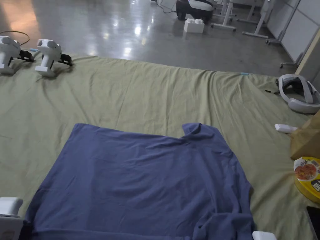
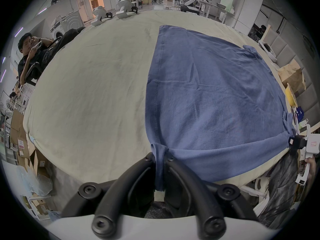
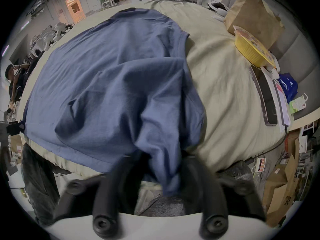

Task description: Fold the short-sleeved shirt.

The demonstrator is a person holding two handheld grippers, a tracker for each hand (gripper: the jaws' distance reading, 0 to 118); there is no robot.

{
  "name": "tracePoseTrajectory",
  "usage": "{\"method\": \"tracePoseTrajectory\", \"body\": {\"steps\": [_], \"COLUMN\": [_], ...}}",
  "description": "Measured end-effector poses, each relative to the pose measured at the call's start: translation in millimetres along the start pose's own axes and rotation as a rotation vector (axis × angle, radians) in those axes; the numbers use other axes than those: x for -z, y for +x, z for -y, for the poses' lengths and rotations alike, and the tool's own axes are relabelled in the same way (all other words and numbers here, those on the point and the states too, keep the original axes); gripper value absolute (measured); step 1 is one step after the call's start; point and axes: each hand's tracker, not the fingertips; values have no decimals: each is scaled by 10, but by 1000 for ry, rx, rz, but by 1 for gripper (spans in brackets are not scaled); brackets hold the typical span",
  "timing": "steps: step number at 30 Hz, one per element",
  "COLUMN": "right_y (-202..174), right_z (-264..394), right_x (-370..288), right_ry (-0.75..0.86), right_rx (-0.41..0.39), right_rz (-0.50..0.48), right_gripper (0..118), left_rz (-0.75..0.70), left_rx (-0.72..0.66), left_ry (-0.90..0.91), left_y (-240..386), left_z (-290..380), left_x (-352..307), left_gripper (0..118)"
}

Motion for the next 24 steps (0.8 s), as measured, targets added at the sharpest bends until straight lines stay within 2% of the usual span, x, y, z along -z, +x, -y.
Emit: {"method": "tracePoseTrajectory", "body": {"steps": [2, 4, 9, 12, 24], "right_y": [0, -20, -27, -20, -24], "right_z": [-10, -6, 28, -32, -864], "right_x": [-28, -47, -128, -242, -597], "right_ry": [22, 24, 50, 122, 298], "right_rx": [-7, -47, -49, -31, -33], "right_rz": [-37, -19, -16, -19, -21], "right_gripper": [13, 11, 11, 10, 10], "left_rz": [-1, -3, -8, -6, 33], "left_rx": [-4, -4, -3, 4, -28], "left_ry": [4, 10, 45, 91, 275], "left_y": [12, 19, 14, 9, 60], "left_z": [3, 12, 53, -5, -841], "left_x": [-13, -17, -38, -93, -395], "left_gripper": [10, 10, 10, 10, 10]}}
